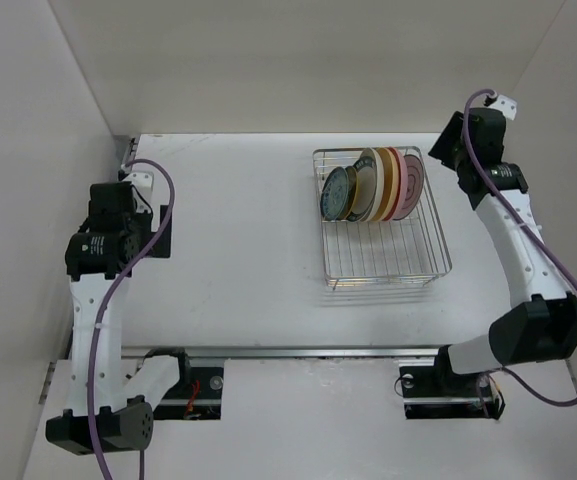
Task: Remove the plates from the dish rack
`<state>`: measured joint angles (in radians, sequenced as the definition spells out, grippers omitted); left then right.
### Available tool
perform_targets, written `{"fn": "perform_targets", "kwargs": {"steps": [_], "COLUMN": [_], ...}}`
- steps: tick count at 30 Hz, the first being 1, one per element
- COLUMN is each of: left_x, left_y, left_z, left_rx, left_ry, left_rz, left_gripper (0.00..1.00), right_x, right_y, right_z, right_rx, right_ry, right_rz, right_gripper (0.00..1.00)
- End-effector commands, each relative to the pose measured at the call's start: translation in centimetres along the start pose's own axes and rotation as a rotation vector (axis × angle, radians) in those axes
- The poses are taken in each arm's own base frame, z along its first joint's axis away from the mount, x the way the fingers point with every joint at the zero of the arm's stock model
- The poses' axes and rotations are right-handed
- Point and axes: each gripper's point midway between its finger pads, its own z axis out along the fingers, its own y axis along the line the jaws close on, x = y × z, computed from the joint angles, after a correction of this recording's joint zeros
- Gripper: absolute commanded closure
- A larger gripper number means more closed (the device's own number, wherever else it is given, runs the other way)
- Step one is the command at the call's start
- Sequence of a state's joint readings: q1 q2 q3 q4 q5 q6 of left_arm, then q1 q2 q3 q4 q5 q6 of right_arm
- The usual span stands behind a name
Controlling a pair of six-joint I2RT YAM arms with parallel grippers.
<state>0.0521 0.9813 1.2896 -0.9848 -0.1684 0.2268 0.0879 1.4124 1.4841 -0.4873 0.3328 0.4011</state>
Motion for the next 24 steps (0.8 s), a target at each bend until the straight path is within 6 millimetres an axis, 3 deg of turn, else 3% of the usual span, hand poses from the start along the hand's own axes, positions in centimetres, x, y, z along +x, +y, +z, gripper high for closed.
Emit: {"fn": "perform_targets", "kwargs": {"steps": [1,3,9,15,18,24], "left_x": [-0.6,-0.6,-0.8,-0.6,-0.8,-1.1], "left_y": [-1.0,-1.4,-1.7,-1.5,-1.5,-1.7], "left_z": [0.7,1.2,1.2,1.2,1.3,1.3], "left_rx": [0.057,0.065,0.076,0.067,0.067,0.076], "left_ry": [-0.031,-0.021,-0.031,-0.011,-0.011,-0.012], "left_rz": [0.035,0.044,0.021,0.015,0.015,0.006], "left_gripper": [0.00,0.00,0.00,0.00,0.00,0.00], "right_x": [0.3,2.4,6.0,6.5,6.4,9.5], "right_y": [1.9,1.9,1.6,-0.8,-0.6,0.1], "right_z": [1.3,2.8,4.0,5.2,5.7,8.1], "right_rx": [-0.089,-0.099,-0.128,0.009,0.005,-0.023], "right_ry": [0.046,0.117,0.188,0.161,0.151,0.227], "right_rz": [0.025,0.003,-0.040,-0.029,-0.026,-0.037], "right_gripper": [0.38,0.42,0.42,0.45,0.47,0.56]}}
